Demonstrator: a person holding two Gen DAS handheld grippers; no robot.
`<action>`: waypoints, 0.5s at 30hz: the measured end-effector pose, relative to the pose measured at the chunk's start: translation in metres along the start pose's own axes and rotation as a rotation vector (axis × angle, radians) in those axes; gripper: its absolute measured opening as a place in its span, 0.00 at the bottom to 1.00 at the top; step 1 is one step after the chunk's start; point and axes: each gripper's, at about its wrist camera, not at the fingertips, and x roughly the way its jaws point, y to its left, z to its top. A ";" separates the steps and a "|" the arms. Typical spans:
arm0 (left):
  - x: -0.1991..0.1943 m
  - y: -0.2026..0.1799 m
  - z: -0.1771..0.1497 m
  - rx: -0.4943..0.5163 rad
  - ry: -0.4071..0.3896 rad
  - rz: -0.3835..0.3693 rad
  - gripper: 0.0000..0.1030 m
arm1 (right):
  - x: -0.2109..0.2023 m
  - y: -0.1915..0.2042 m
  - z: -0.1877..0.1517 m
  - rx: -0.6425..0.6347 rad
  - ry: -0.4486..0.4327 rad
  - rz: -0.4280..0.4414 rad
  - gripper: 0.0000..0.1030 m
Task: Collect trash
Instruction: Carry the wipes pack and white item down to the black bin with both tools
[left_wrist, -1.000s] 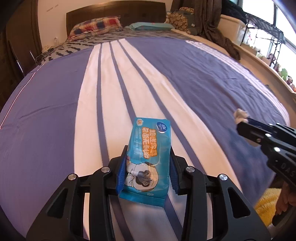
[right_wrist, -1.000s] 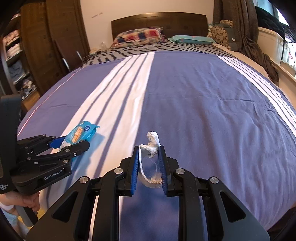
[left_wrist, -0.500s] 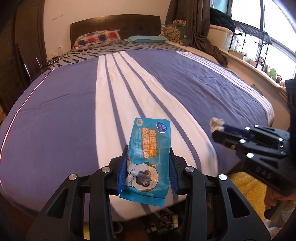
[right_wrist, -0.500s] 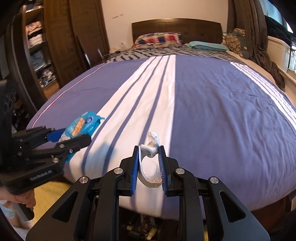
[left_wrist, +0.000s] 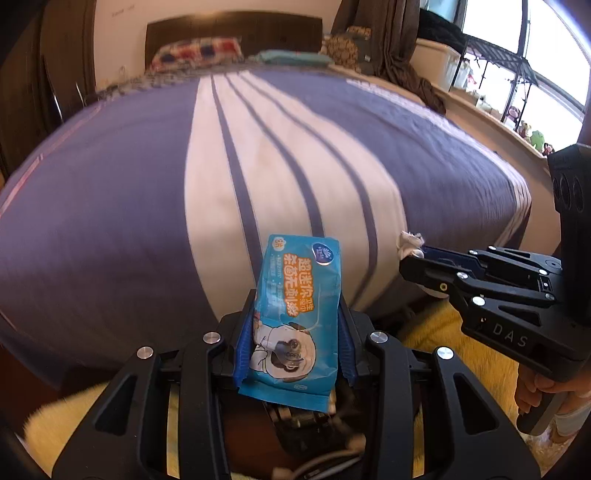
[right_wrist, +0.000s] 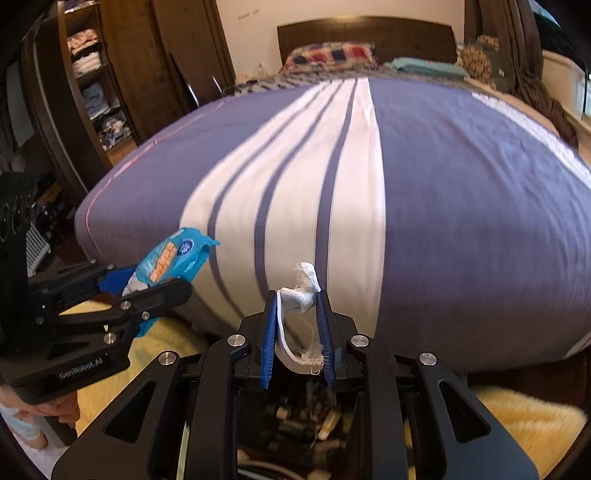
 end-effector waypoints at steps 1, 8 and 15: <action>0.003 0.000 -0.006 -0.006 0.013 -0.003 0.35 | 0.004 0.000 -0.006 0.005 0.018 0.000 0.21; 0.036 0.005 -0.054 -0.057 0.141 -0.018 0.35 | 0.030 -0.001 -0.043 0.009 0.140 -0.030 0.21; 0.074 0.011 -0.088 -0.088 0.266 -0.025 0.35 | 0.056 -0.001 -0.068 0.017 0.241 -0.033 0.21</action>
